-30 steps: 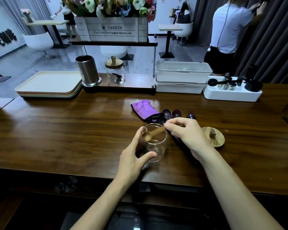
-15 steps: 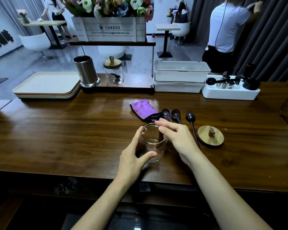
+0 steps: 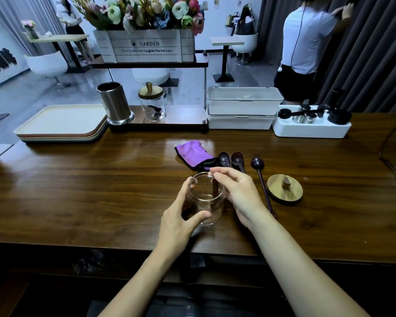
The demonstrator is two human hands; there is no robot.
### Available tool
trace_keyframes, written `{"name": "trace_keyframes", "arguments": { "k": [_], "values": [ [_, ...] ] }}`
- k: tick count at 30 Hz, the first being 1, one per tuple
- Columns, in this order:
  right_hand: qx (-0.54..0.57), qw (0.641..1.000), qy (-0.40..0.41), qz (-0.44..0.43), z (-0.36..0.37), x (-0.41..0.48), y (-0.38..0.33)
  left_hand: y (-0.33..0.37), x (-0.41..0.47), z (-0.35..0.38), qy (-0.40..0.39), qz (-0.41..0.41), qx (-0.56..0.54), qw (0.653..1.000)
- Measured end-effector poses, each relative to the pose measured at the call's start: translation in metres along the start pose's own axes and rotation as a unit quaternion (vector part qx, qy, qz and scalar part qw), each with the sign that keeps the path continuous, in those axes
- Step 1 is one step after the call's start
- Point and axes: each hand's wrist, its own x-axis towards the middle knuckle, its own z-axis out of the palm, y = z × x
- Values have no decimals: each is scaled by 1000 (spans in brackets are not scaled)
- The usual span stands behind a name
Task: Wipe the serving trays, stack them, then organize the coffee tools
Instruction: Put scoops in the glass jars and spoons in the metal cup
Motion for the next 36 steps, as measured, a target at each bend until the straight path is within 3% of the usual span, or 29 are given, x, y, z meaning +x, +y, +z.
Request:
{"name": "trace_keyframes", "arguments": {
  "k": [8, 14, 17, 20, 24, 30, 36],
  "values": [
    [-28, 999, -26, -13, -10, -1, 2, 1, -1, 0, 1, -4, -5, 1000],
    [-143, 987, -34, -67, -30, -15, 0, 1, -1, 0, 4, -7, 0, 1000],
    [-216, 971, 6, -103, -56, -22, -5, 1, -1, 1, 4, -8, -6, 1000],
    [-313, 931, 122, -142, -93, -22, -1, 2, -1, 0, 5, -10, -3, 1000],
    [-411, 879, 214, -113, -132, -11, 17, 0, 0, 1, 5, -8, 12, 1000],
    [-390, 890, 232, -26, -148, -7, 22, 0, -1, 1, 12, -7, 26, 1000],
    [-373, 899, 227, -32, -152, -6, 19, 3, -1, 2, 12, -15, 34, 999]
  ]
}}
